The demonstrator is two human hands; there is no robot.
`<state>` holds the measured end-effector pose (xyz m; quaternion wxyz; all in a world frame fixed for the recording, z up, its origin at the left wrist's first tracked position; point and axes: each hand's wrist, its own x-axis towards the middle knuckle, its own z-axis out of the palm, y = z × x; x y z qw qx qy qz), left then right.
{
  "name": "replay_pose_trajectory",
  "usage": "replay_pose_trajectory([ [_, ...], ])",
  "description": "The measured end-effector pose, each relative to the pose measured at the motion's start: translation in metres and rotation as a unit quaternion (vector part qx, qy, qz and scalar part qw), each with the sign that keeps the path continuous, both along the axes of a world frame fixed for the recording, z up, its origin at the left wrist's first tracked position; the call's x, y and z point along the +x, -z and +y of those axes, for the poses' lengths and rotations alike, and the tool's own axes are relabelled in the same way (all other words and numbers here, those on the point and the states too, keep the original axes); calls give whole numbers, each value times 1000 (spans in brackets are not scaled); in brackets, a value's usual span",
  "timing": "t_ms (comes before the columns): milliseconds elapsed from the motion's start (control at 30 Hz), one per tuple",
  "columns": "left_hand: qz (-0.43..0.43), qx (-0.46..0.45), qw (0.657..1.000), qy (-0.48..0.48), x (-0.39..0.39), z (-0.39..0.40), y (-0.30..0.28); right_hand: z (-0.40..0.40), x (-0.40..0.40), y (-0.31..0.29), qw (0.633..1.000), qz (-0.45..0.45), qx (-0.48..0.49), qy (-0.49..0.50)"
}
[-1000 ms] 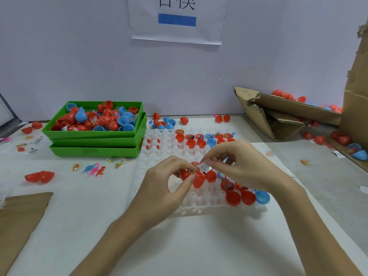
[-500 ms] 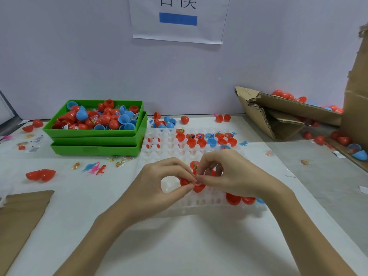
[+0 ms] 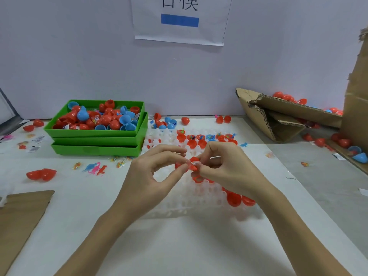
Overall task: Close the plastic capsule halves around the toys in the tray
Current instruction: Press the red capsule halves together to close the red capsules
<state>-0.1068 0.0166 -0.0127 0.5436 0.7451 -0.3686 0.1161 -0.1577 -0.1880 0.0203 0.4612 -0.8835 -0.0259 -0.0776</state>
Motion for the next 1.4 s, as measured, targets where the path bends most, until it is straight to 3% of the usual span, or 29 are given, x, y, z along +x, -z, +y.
replay_pose_trajectory([
  [133, 84, -54, 994, -33, -5, -7, 3, 4, 0, 3, 997, -42, -65, 20],
  [233, 100, -72, 990, -63, -7, -10, 4, 8, 2, 7, 995, -54, -80, 36],
  [467, -37, 21, 993, -111, -11, -12, 6, 15, 4, 12, 997, -69, -32, 21],
  [667, 49, -48, 991, -113, -6, -8, 8, 14, 1, 7, 998, -45, -13, -43],
  [767, 129, -80, 983, -100, -4, -8, 8, 15, 1, 8, 998, -55, -16, -30],
  [867, 156, -64, 983, -79, -3, -8, 8, 16, 3, 12, 998, -64, -13, -6],
  [1133, 29, 16, 994, -102, -6, -9, 9, 17, 4, 13, 996, -84, 35, 19],
  [1200, 61, -14, 993, -103, -6, -8, 8, 18, 5, 13, 995, -84, 49, 18],
  [1333, 216, -114, 968, -56, -3, -4, 1, 18, 6, 12, 995, -75, 69, 0],
  [1400, 242, -132, 960, -54, -3, -2, -3, 18, 6, 12, 993, -81, 88, -4],
])
